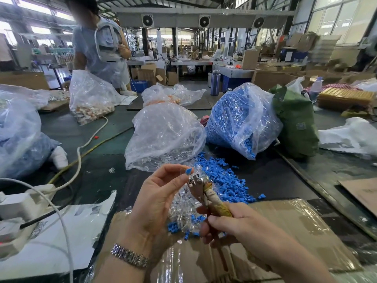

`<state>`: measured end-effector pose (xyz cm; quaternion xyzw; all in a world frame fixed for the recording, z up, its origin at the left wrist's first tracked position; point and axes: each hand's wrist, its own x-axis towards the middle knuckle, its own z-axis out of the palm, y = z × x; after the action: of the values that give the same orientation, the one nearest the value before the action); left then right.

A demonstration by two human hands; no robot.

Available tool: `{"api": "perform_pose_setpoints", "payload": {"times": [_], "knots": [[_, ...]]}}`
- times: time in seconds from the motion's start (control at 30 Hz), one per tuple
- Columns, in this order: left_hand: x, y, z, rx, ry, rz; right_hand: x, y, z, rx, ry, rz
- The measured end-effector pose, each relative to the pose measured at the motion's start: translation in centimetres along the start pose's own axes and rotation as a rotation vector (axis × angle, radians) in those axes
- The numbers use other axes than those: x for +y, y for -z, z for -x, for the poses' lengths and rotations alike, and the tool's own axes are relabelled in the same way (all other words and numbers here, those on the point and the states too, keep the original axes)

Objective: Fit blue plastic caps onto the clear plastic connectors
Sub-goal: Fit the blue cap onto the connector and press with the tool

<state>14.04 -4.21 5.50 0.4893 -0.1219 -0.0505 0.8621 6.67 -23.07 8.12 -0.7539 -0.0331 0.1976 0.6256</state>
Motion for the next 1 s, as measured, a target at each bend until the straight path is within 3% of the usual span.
{"api": "perform_pose_setpoints", "payload": {"times": [0.27,0.37,0.47,0.87,1.0], "knots": [[-0.9,0.0,-0.2,0.007,0.044,-0.067,0.4,0.1,-0.6,0.211,-0.034,-0.058],[-1.0,0.0,-0.1,0.007,0.055,-0.098,0.1,0.0,-1.2,0.358,0.061,0.065],[-1.0,0.1,-0.1,-0.041,0.107,-0.124,-0.6,0.3,-2.4,0.473,0.203,0.007],[-1.6,0.7,-0.6,-0.081,0.114,-0.154,-1.1,-0.1,-5.0,0.468,0.394,0.14],[-1.3,0.6,-0.4,-0.023,0.094,-0.132,-1.3,-0.4,-4.5,0.479,0.36,0.06]]}}
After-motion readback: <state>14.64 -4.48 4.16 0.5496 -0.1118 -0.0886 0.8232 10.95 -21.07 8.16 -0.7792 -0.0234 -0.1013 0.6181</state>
